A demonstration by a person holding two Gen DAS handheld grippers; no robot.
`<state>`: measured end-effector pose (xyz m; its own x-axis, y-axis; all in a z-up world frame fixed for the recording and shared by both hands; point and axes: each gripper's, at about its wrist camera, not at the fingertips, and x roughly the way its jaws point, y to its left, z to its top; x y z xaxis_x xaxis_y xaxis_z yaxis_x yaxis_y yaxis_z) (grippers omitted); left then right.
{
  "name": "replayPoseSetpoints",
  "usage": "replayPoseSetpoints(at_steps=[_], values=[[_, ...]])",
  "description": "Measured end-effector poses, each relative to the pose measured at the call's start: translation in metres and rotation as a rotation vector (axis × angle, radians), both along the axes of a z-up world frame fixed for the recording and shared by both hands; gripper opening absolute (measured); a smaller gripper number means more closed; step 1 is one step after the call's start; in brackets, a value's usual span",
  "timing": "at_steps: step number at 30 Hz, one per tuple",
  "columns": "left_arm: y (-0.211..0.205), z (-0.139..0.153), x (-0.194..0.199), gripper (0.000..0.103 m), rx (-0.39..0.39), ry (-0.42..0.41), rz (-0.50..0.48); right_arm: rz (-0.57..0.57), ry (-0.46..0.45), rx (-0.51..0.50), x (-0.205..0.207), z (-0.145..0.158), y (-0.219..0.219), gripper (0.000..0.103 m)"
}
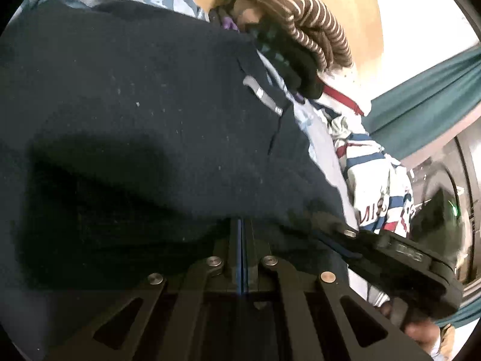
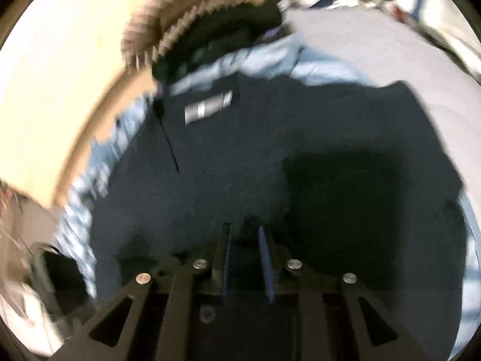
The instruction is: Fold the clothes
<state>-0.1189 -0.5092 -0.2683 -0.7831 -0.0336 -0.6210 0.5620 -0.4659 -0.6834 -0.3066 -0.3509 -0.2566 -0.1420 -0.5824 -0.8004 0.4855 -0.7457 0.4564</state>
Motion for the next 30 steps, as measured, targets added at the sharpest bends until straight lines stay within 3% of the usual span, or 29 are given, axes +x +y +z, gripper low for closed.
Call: replayPoseSetpoints(at_steps=[2, 5, 10, 16, 19, 24, 28, 30], values=[[-0.003, 0.005, 0.001, 0.002, -0.007, 0.035, 0.025, -0.082, 0.017, -0.03, -0.003, 0.01, 0.018, 0.026], [-0.004, 0.013, 0.002, 0.002, -0.015, 0.053, 0.032, -0.197, 0.076, 0.087, -0.019, 0.011, 0.027, 0.027], [-0.001, 0.019, -0.003, 0.002, 0.0, 0.046, -0.013, -0.239, -0.003, 0.233, -0.05, -0.02, 0.03, 0.025], [0.016, 0.03, -0.038, 0.002, -0.043, -0.034, -0.101, -0.262, -0.056, 0.085, -0.047, -0.007, 0.06, 0.027], [0.026, 0.036, -0.069, 0.002, -0.071, -0.064, -0.146, -0.286, -0.025, 0.084, -0.063, 0.0, 0.065, 0.027], [0.031, 0.003, -0.11, 0.002, 0.003, -0.184, -0.155, -0.28, -0.007, 0.159, -0.088, -0.016, 0.063, 0.024], [0.035, -0.005, -0.107, 0.002, 0.03, -0.207, -0.11, -0.24, -0.049, 0.112, -0.084, -0.033, 0.075, 0.023], [0.032, -0.001, -0.107, 0.002, 0.071, -0.179, -0.08, -0.256, -0.066, 0.065, -0.086, -0.029, 0.08, 0.024]])
